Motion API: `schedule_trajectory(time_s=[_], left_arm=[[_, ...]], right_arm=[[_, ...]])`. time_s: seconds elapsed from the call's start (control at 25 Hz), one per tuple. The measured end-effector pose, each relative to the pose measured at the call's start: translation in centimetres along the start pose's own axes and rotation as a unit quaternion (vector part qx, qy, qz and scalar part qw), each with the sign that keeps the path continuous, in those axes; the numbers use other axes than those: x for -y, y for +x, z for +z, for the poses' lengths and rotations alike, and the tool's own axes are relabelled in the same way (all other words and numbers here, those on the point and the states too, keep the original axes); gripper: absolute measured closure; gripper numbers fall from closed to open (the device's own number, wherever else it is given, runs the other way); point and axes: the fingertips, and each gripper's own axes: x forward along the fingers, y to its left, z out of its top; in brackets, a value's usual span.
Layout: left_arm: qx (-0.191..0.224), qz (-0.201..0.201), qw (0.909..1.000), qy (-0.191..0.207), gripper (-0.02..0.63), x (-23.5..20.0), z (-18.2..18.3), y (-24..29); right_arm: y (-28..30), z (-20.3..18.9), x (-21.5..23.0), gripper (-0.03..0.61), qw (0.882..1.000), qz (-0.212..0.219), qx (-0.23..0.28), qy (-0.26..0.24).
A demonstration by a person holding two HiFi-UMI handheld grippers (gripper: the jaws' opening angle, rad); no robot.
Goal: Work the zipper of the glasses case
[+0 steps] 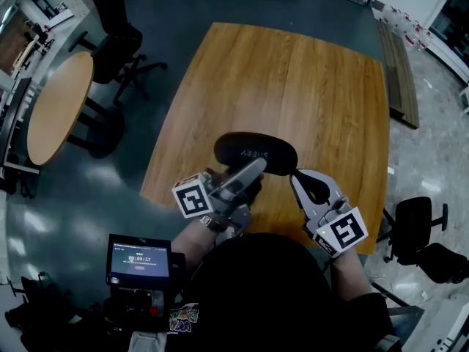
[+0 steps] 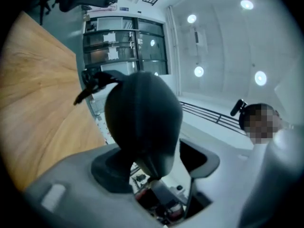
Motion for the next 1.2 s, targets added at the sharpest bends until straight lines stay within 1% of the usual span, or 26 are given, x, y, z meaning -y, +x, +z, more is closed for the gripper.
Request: schedule_trajectory(time_s=[0.04,0.12,0.2,0.28,0.32,0.4,0.48,0.52,0.64,0.68,0.72,0.8,0.88,0.92,0.96,1.04,1.12,1.2], left_arm=[[0.002,-0.013,0.9999,0.010,0.327,0.6,0.1,0.1],[0.006,-0.048,0.9987,0.013,0.327,2.0,0.4,0.4],[-0.001,-0.084,0.9964,0.016,0.327,3.5,0.5,0.8],[-0.011,-0.112,0.9934,0.023,0.295,4.7,0.4,1.0],[-0.012,-0.120,0.9923,0.027,0.275,5.1,0.3,1.1],[-0.011,-0.128,0.9911,0.037,0.307,5.6,0.3,1.2],[-0.014,-0.132,0.9903,0.041,0.292,5.8,0.1,1.4],[-0.016,-0.135,0.9899,0.040,0.279,5.8,0.1,1.4],[-0.006,-0.152,0.9881,0.024,0.279,6.2,0.6,1.2],[-0.001,-0.153,0.9879,0.021,0.299,6.3,0.9,1.2],[0.002,-0.149,0.9885,0.024,0.345,6.3,1.0,1.2],[0.008,-0.116,0.9922,0.044,0.348,5.9,1.1,1.5],[0.027,-0.063,0.9952,0.070,0.350,5.0,1.5,1.9],[0.040,-0.035,0.9952,0.082,0.350,4.5,1.8,1.9],[0.055,-0.011,0.9943,0.091,0.351,4.1,2.1,1.9],[0.081,0.029,0.9914,0.099,0.354,3.3,2.7,1.5],[0.098,0.061,0.9878,0.105,0.356,2.4,3.1,1.3],[0.105,0.085,0.9843,0.114,0.357,1.6,3.3,1.1]], right_arm=[[0.0,0.5,-0.6,0.572,1.000,0.014,0.006,-0.001],[-0.2,1.6,-1.6,0.572,0.998,0.045,0.023,0.023],[-0.6,2.2,-2.1,0.572,0.995,0.076,0.042,0.045],[-0.9,2.5,-2.5,0.572,0.992,0.101,0.052,0.060],[-1.0,2.7,-2.7,0.571,0.990,0.112,0.055,0.065],[-1.2,2.9,-3.3,0.571,0.987,0.132,0.056,0.069],[-1.4,3.1,-4.1,0.571,0.983,0.156,0.057,0.073],[-1.5,3.2,-4.4,0.571,0.981,0.166,0.058,0.076],[-1.7,3.1,-4.9,0.571,0.978,0.185,0.055,0.084],[-1.7,3.0,-4.8,0.571,0.977,0.185,0.053,0.086],[-1.7,2.8,-4.6,0.571,0.978,0.181,0.052,0.088],[-1.6,2.7,-3.6,0.572,0.982,0.156,0.052,0.092],[-1.1,2.6,-2.3,0.572,0.989,0.109,0.050,0.085],[-0.7,2.7,-1.9,0.572,0.993,0.085,0.045,0.071],[-0.2,2.7,-1.8,0.572,0.996,0.062,0.040,0.046],[0.6,2.3,-2.1,0.572,0.999,0.023,0.015,-0.024],[1.2,1.1,-2.4,0.572,0.995,-0.001,-0.027,-0.098],[1.6,-0.3,-2.8,0.572,0.986,-0.011,-0.066,-0.152]])
